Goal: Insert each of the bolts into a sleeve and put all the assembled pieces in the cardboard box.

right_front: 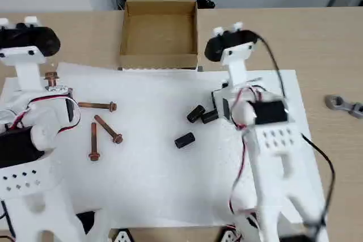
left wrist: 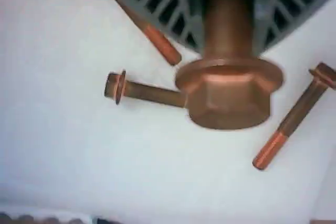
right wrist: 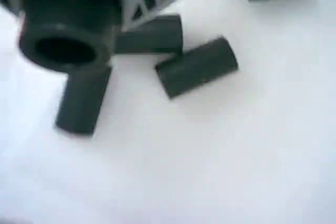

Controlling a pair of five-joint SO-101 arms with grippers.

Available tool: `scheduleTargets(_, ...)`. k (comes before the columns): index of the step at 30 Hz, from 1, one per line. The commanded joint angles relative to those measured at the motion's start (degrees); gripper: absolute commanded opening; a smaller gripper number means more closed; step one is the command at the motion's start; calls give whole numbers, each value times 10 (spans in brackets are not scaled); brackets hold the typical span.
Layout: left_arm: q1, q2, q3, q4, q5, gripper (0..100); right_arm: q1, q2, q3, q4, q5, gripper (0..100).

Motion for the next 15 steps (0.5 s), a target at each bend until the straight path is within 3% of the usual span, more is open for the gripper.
scheduleTargets(1, 2, -20, -5, -45, 25, 6, -7, -108, -5, -3, -7, 3)
scheduleTargets(6, 2, -20, -5, -119, 72, 6, -52, -223, -6, 8, -7, 3)
scheduleTargets(9, 8, -20, -5, -164, 91, 6, -74, -278, -6, 3, -45, 4)
scheduleTargets(15, 80, -20, -3, -207, 91, 6, -96, -330, 30, 0, -112, 4)
